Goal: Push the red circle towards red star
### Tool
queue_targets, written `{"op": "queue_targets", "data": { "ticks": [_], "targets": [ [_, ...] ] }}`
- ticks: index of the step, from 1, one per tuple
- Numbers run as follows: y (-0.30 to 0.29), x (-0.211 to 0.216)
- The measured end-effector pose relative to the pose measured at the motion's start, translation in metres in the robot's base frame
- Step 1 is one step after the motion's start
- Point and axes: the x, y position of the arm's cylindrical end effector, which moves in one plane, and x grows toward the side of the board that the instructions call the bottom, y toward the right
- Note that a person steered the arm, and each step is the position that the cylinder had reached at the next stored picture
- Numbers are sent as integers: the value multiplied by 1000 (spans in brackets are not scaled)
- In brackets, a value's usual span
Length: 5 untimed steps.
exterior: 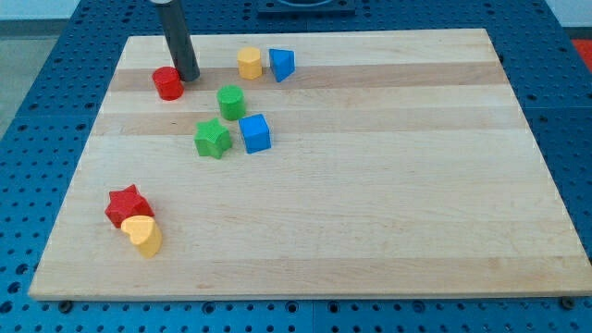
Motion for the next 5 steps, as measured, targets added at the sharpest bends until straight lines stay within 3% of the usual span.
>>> {"op": "queue_targets", "data": {
  "ticks": [5],
  "targets": [
    [-39, -33]
  ]
}}
